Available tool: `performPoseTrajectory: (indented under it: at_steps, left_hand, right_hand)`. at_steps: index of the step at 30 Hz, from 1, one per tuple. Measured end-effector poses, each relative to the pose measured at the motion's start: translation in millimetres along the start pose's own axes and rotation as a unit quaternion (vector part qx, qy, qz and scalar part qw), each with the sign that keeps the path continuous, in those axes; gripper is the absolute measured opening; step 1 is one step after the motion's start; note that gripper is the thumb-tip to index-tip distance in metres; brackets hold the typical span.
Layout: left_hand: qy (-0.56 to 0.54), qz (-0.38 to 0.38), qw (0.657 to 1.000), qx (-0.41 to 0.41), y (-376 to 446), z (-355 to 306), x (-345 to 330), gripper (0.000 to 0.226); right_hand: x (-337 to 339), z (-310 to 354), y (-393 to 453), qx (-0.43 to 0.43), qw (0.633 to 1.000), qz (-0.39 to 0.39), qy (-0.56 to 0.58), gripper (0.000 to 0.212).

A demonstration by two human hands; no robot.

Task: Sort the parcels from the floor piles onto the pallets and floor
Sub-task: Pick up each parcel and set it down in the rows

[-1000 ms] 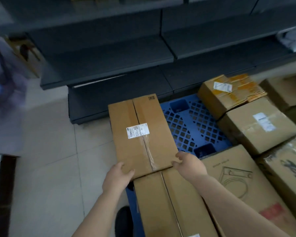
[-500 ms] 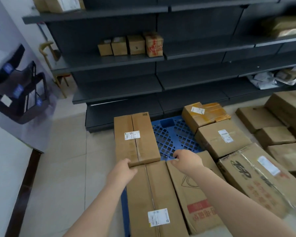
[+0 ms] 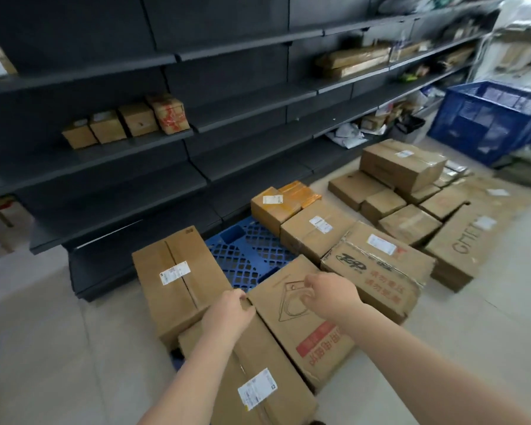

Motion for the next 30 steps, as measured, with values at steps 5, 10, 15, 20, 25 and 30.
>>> performPoseTrajectory:
  at_steps: [5,10,15,20,25,30]
  left_hand:
    - [0.025,0.017,0.998,-0.052,-9.2,-81.0,-31.1,0.035]
    - [0.066,0.013,0.994,-0.081,-12.9,-175.9,-63.1,0.041]
    - [0.076,0.005,0.991,-0.108,-18.0,-304.8,-94.3,0.035]
    - [0.086,0.035,0.986,-0.140,-20.9,-425.2,-140.6,0.027]
    - [0.123,0.021,0.974,-0.192,-4.2,-522.6,-168.4,0.027]
    - [0.125,0.043,0.971,-0.201,41.7,-597.5,-195.4,0.030]
  right_hand:
    - [18.3,-64.6,-36.0,-0.043,0.998,-0.035,0.009,0.033]
    - [40.7,-159.6,-60.1,-0.091,0.993,-0.071,0.040,0.033]
    - [84.0,-279.3,-78.8,-0.109,0.987,-0.114,0.034,0.039]
    - [120.0,-392.1,-101.2,-0.124,0.984,-0.129,-0.022,0.038]
    - [133.3,-479.0,-93.3,-0.138,0.984,-0.105,-0.051,0.025]
    - [144.0,-552.3,-56.9,-0.146,0.984,-0.076,-0.067,0.027]
Point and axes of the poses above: each hand's wrist, its own y-axis towards the middle knuckle, its own x-axis out of the back of the hand, z = x × y, the point moved 10 cm from there along y, towards the middle knuckle, and after that the axes turned 3 degrees about x, right-handed, at the moved point
